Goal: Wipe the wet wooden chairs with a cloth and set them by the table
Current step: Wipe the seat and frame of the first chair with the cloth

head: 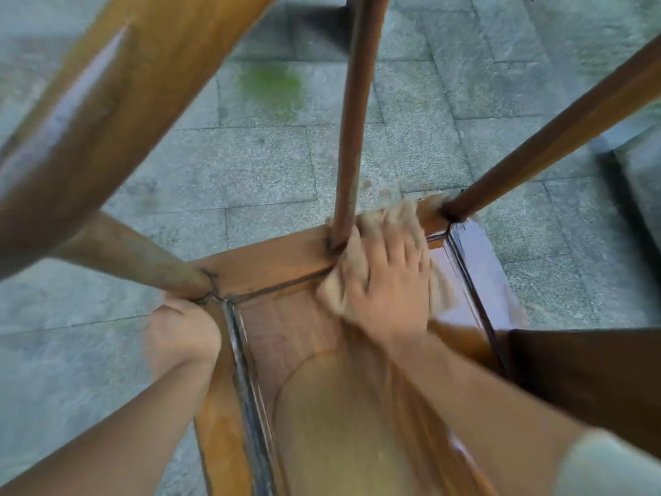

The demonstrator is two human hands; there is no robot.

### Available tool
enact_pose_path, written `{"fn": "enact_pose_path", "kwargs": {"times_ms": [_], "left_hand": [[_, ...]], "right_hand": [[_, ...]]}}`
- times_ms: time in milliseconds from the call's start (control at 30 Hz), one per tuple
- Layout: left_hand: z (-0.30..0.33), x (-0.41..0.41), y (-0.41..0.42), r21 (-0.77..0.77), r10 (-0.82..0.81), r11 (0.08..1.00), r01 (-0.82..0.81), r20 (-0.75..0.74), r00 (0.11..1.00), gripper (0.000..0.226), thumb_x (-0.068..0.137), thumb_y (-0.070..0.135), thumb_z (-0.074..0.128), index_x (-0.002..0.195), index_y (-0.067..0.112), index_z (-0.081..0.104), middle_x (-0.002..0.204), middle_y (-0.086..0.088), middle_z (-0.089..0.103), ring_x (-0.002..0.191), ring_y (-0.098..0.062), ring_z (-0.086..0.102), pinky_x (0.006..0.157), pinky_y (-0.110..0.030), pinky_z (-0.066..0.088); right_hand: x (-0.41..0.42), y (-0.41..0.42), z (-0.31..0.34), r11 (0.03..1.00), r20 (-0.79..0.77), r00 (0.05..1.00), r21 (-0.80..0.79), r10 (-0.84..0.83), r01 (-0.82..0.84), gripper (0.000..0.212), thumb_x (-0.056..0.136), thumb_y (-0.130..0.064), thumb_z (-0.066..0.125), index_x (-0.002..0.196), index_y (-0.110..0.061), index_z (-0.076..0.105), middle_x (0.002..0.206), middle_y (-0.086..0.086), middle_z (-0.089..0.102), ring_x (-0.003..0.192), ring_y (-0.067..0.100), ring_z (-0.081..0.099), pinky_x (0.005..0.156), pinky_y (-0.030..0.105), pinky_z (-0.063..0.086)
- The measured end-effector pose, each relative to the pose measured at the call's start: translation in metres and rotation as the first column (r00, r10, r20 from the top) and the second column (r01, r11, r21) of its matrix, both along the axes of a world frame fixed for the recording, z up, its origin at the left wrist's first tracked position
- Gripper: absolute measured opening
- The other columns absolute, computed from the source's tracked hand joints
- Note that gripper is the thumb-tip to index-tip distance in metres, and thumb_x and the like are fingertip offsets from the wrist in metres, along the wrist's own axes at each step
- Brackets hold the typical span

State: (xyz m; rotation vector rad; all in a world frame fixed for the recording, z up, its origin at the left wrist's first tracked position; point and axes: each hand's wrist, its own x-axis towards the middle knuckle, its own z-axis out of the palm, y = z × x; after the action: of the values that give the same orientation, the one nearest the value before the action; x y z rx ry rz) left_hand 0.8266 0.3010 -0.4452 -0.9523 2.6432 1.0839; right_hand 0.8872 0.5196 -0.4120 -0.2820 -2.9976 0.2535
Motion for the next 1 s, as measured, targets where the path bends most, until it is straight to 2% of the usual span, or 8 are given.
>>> {"fn": "enact_pose_path", "kwargs": {"times_ms": [167,267,433,567,700,767,900,1000], "left_hand": [[0.008,0.030,-0.037,0.030,0.227,0.973,-0.228,0.048,0.973,0.062,0.107,0.037,0.024,0.118,-0.013,0.060,0.123,-0.039,0.057,0.118,-0.052,0.052,0.104,-0.053,0.038],[0.020,0.025,-0.033,0.136,0.153,0.979,-0.154,0.019,0.988,0.061,0.108,0.039,0.021,0.128,-0.006,0.057,0.131,-0.035,0.054,0.125,-0.048,0.049,0.108,-0.048,0.035],[0.019,0.031,-0.054,0.233,0.013,0.972,-0.036,0.097,0.995,0.070,0.106,0.049,0.015,0.128,-0.001,0.060,0.132,-0.030,0.057,0.124,-0.040,0.053,0.103,-0.037,0.037],[0.024,0.026,-0.075,0.519,-0.141,0.854,-0.040,0.305,0.942,0.082,0.096,0.070,0.012,0.128,0.015,0.063,0.126,-0.014,0.066,0.116,-0.031,0.061,0.106,-0.045,0.044],[0.028,0.037,-0.086,0.676,-0.167,0.728,-0.116,0.338,0.926,0.066,0.100,0.064,0.026,0.088,0.014,0.067,0.061,-0.005,0.070,0.056,-0.023,0.066,0.054,-0.034,0.054],[0.032,0.046,-0.090,0.725,-0.158,0.675,-0.135,0.322,0.933,0.057,0.103,0.055,0.031,0.087,0.012,0.065,0.060,-0.007,0.066,0.047,-0.021,0.063,0.045,-0.030,0.049],[0.047,0.048,-0.105,0.797,-0.249,0.591,-0.123,0.326,0.912,0.065,0.102,0.057,0.024,0.102,0.008,0.066,0.079,-0.014,0.065,0.072,-0.028,0.061,0.068,-0.037,0.051],[0.069,0.028,-0.106,0.697,-0.206,0.715,-0.051,0.279,0.938,0.045,0.102,0.039,0.031,0.103,0.007,0.062,0.087,-0.016,0.065,0.076,-0.028,0.058,0.080,-0.042,0.048]], "right_hand": [[0.068,-0.023,0.013,0.816,0.143,0.804,-0.147,0.577,-0.559,0.054,0.092,-0.044,0.052,0.142,-0.024,0.055,0.151,0.007,0.048,0.147,0.037,0.037,0.123,0.059,0.020],[-0.017,-0.055,0.015,0.827,0.145,0.814,-0.097,0.562,-0.553,0.054,0.099,-0.045,0.046,0.146,-0.019,0.052,0.149,0.011,0.051,0.143,0.038,0.040,0.124,0.053,0.020],[-0.043,-0.112,0.007,0.973,0.111,0.970,-0.110,0.214,-0.202,0.059,0.095,-0.045,0.054,0.147,-0.018,0.046,0.142,0.012,0.052,0.136,0.037,0.044,0.121,0.048,0.022],[0.014,-0.110,0.011,0.881,0.083,0.884,-0.164,0.460,-0.443,0.053,0.092,-0.046,0.056,0.138,-0.020,0.055,0.142,0.007,0.054,0.139,0.033,0.043,0.122,0.053,0.023],[-0.030,-0.125,0.006,0.967,0.152,0.958,-0.115,0.244,-0.228,0.052,0.095,-0.048,0.053,0.139,-0.020,0.051,0.141,0.008,0.053,0.137,0.034,0.044,0.118,0.051,0.028],[-0.018,-0.147,0.007,0.992,0.118,0.989,-0.092,0.094,-0.083,0.057,0.093,-0.049,0.051,0.140,-0.019,0.049,0.136,0.011,0.054,0.134,0.036,0.046,0.120,0.054,0.027],[0.060,-0.164,0.013,0.923,0.004,0.935,-0.160,0.355,-0.349,0.059,0.086,-0.045,0.053,0.141,-0.022,0.048,0.135,0.010,0.056,0.133,0.037,0.047,0.120,0.061,0.027],[0.059,-0.167,0.016,0.872,0.063,0.882,-0.200,0.467,-0.448,0.058,0.087,-0.046,0.059,0.140,-0.024,0.054,0.144,0.002,0.054,0.142,0.032,0.042,0.123,0.055,0.021]]}}
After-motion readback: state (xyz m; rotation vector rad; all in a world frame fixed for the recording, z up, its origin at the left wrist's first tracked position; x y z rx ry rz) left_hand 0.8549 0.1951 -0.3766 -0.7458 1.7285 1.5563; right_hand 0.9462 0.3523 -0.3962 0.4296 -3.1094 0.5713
